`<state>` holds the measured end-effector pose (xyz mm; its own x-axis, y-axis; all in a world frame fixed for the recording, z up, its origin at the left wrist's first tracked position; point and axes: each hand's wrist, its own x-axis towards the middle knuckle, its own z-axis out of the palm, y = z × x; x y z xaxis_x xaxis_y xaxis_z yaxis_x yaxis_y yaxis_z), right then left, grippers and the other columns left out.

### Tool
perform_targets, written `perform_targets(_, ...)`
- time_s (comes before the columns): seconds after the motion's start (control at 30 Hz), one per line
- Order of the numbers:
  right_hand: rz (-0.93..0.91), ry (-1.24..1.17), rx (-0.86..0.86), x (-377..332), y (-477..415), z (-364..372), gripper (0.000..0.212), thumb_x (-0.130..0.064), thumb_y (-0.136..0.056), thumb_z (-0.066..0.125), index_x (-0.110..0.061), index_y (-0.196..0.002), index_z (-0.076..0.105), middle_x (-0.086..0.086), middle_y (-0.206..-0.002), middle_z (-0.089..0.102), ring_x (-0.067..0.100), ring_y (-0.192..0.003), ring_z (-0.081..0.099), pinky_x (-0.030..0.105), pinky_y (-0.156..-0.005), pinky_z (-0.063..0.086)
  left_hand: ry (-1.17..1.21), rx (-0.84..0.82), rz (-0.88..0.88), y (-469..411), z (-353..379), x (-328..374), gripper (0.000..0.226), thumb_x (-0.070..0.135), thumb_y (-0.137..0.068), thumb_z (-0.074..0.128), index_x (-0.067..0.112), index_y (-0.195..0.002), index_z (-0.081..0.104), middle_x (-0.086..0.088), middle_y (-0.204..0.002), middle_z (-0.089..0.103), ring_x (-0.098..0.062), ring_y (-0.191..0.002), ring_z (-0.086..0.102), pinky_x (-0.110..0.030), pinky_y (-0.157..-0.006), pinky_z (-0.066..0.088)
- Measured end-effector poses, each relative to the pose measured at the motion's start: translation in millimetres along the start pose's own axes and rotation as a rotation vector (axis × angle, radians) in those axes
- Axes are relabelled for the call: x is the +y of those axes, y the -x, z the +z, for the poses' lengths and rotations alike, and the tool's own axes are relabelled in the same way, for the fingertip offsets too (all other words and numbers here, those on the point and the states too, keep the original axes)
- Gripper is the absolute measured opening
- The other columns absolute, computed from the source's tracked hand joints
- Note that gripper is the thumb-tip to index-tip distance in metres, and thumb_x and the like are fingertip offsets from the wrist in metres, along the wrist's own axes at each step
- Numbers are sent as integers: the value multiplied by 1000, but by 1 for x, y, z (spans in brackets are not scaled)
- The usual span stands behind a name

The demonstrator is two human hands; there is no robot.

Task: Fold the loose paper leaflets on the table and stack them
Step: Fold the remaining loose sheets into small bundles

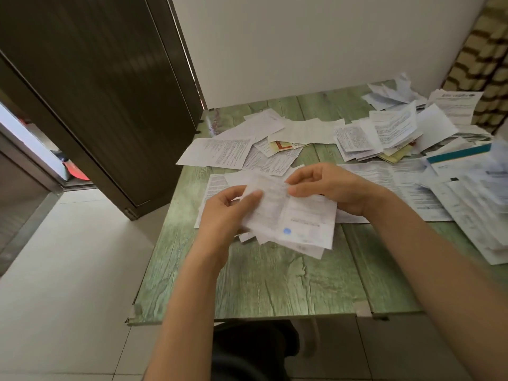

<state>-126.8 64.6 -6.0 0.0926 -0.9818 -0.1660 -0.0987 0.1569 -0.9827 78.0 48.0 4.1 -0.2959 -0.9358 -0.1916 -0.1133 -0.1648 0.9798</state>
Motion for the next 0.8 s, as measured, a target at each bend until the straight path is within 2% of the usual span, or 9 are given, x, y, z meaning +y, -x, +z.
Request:
perform_targets(0.07, -39, -90, 124, 2, -3, -3, 6, -9, -82, 67, -14, -85, 66, 0, -81, 71, 17, -76, 67, 28, -68, 56, 79, 55, -17, -3, 1, 0, 17, 17, -85, 67, 4, -96, 67, -10, -88, 72, -18, -71, 67, -26, -64, 58)
perform_targets(0.13, -60, -148, 162, 4, -6, -2, 5, -9, -84, 65, -14, -84, 64, 1, -82, 70, 17, -78, 65, 31, -74, 53, 115, 115, -31, -2, 2, -2, 19, 17, -86, 67, 1, -95, 66, -10, -88, 73, -15, -65, 66, -23, -60, 57)
perform_targets(0.2, -57, -143, 151, 4, -6, -1, 8, -5, -85, 63, -13, -83, 62, 2, -83, 68, 18, -81, 62, 30, -75, 50, 133, 161, -18, -3, 6, -2, 16, 17, -88, 64, 2, -93, 67, -7, -86, 74, -13, -65, 68, -23, -61, 58)
perform_targets(0.3, -33, -114, 92, 4, -6, 3, 9, -1, -87, 59, -10, -88, 61, 9, -94, 68, 25, -90, 63, 37, -82, 51, 94, 217, 37, -4, 10, -2, 13, 15, -91, 60, 5, -85, 66, -4, -81, 73, -13, -68, 71, -27, -64, 59)
perform_targets(0.4, -27, -139, 87, 4, -6, 7, 16, -14, -89, 59, -8, -102, 65, 13, -106, 70, 30, -99, 66, 43, -89, 52, 16, 183, 73, -5, 11, -2, 11, 11, -90, 61, 7, -81, 65, -2, -74, 72, -12, -66, 70, -27, -65, 59)
perform_targets(0.5, -48, -161, 128, 4, -6, 11, 16, -18, -89, 60, -12, -102, 67, 9, -102, 72, 27, -95, 69, 40, -83, 56, -6, 104, 68, -2, 13, -2, 10, 7, -90, 60, 9, -80, 64, 3, -67, 72, -10, -65, 70, -24, -62, 59)
perform_targets(0.57, -65, -150, 149, 4, -7, 12, 11, -16, -89, 61, -15, -97, 68, 6, -97, 74, 23, -90, 71, 36, -78, 58, -2, 77, 72, -2, 14, -1, 9, 7, -91, 59, 10, -84, 64, 3, -70, 73, -11, -67, 71, -23, -62, 58)
perform_targets(0.8, -96, -99, 87, 3, -4, 19, 8, -12, -86, 64, -12, -93, 68, 4, -88, 75, 18, -82, 72, 25, -66, 57, 66, 207, 126, -3, 15, -2, 11, 13, -91, 59, 8, -88, 69, 2, -77, 72, -11, -70, 70, -25, -61, 58)
